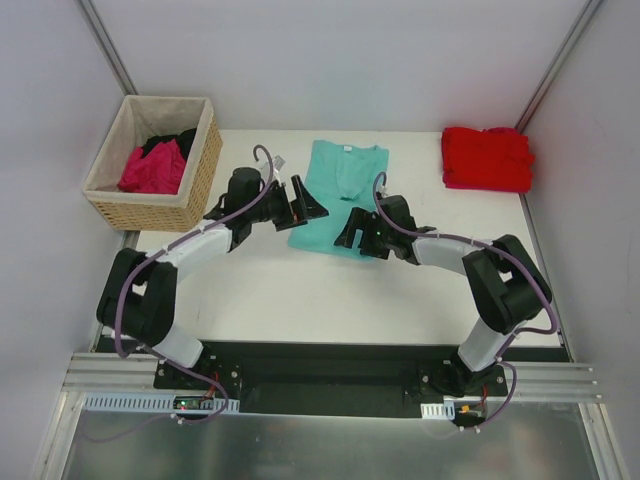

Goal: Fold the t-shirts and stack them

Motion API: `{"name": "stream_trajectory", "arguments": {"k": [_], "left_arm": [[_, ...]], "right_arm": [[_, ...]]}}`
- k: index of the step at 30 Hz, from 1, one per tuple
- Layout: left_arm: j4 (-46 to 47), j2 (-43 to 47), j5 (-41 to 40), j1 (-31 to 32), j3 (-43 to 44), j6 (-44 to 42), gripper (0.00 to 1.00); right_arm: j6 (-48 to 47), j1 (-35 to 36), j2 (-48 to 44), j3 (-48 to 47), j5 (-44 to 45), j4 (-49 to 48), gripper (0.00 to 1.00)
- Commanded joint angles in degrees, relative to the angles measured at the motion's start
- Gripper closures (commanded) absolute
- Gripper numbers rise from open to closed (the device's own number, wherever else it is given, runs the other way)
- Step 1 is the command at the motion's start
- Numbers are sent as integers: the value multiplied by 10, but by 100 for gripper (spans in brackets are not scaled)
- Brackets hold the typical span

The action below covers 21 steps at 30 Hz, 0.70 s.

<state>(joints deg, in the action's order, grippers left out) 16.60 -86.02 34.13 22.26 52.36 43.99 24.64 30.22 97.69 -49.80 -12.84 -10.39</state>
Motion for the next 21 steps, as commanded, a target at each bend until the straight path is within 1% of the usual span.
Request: {"name": "stream_trajectory", "arguments": {"k": [1,2,5,10,17,21], "left_arm": [[-32,-79,-21,-23,13,-35,2],[-15,-102,-20,-26,13,-31,2],[-3,-142,-28,-31,20,-31,2],[26,-191,-25,-35,31,-24,2],[35,-201,-25,-37,27,-20,2],[38,-192,-34,-36,-6,-23,2]], "right_arm": [[-10,4,-12,12,18,63,3],[-12,3,-12,12,19,67,3],[-17,4,-14,10,20,71,3],[-19,3,-10,11,19,71,3],[-20,3,-9,14,20,71,3],[-19,2,-15,18,21,71,3]]}}
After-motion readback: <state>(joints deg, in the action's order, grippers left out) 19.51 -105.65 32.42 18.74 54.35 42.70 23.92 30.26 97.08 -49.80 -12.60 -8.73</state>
